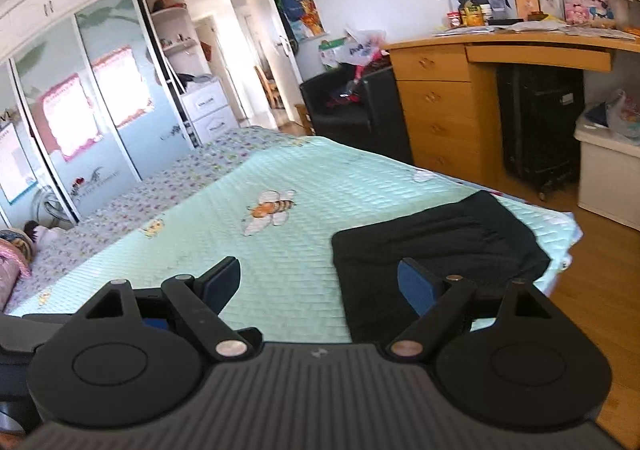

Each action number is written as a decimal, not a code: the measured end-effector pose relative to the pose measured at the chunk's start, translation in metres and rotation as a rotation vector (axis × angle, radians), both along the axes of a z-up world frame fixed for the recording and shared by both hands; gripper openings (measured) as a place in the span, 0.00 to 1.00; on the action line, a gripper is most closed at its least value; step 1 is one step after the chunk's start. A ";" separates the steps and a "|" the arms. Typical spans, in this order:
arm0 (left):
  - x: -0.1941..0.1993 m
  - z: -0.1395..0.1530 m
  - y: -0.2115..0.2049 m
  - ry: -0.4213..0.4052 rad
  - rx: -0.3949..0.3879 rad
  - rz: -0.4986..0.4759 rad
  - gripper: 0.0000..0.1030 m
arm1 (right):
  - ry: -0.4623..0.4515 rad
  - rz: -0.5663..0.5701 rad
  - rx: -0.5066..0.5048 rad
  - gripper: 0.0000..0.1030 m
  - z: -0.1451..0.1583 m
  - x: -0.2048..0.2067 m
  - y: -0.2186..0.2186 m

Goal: Fold clothes
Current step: 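Open both grippers and withdraw them from the pants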

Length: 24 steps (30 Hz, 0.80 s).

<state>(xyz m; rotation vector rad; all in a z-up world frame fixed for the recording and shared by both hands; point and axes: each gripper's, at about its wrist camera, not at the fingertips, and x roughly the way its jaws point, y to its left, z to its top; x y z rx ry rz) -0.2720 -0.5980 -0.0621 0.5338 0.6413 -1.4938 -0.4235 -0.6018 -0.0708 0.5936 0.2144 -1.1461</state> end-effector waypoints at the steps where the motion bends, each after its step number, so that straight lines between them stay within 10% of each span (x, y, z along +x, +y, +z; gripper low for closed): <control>1: 0.000 0.002 0.001 -0.010 -0.005 0.005 0.75 | 0.001 -0.001 0.013 0.84 0.000 0.002 -0.001; 24: 0.016 0.015 0.046 -0.105 -0.168 0.148 1.00 | -0.017 0.066 -0.365 1.00 0.035 0.006 0.064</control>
